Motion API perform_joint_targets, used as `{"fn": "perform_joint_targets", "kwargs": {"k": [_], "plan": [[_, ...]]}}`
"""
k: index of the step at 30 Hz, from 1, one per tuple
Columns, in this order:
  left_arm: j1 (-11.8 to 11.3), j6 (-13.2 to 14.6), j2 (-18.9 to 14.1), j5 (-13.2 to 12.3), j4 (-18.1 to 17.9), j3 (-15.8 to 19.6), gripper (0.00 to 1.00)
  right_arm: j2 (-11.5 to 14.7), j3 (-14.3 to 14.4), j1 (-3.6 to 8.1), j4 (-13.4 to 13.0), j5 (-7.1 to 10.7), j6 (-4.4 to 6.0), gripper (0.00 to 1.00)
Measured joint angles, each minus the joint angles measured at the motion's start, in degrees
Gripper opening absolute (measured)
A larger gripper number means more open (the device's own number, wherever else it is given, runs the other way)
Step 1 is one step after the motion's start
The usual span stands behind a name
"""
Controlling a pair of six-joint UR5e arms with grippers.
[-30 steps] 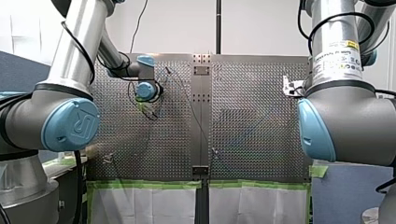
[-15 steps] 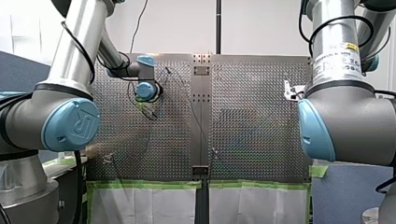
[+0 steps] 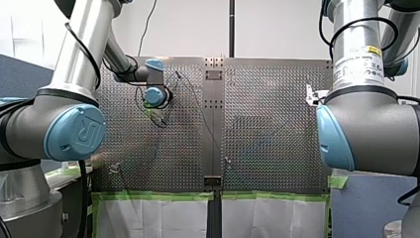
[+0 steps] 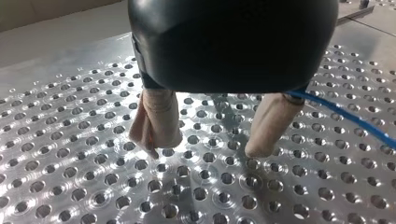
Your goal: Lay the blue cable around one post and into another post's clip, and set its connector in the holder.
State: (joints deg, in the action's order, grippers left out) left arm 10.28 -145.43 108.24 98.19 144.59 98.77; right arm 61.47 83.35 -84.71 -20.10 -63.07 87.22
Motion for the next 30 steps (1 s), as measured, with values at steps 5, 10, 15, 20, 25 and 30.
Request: {"fn": "perform_joint_targets", "kwargs": {"k": [5,10,15,20,25,30], "plan": [[0.0,0.0,0.0,0.0,0.0,0.0,1.0,0.0,0.0,-0.13,0.0,0.21,0.17,0.0],[0.0,0.0,0.0,0.0,0.0,0.0,1.0,-0.1,0.0,-0.34,-0.4,0.22,0.35,0.0],[0.0,0.0,0.0,0.0,0.0,0.0,1.0,-0.2,0.0,-0.58,-0.7,0.21,0.49,0.0],[0.0,0.0,0.0,0.0,0.0,0.0,1.0,-0.2,-0.1,-0.86,-1.1,0.12,0.77,0.0],[0.0,0.1,0.0,0.0,0.0,0.0,1.0,-0.3,-0.4,-1.01,-1.4,-0.04,1.18,0.0],[0.0,0.1,0.0,0.0,0.0,0.0,1.0,-0.5,-0.7,-1.03,-1.5,-0.55,1.66,0.0]]}}
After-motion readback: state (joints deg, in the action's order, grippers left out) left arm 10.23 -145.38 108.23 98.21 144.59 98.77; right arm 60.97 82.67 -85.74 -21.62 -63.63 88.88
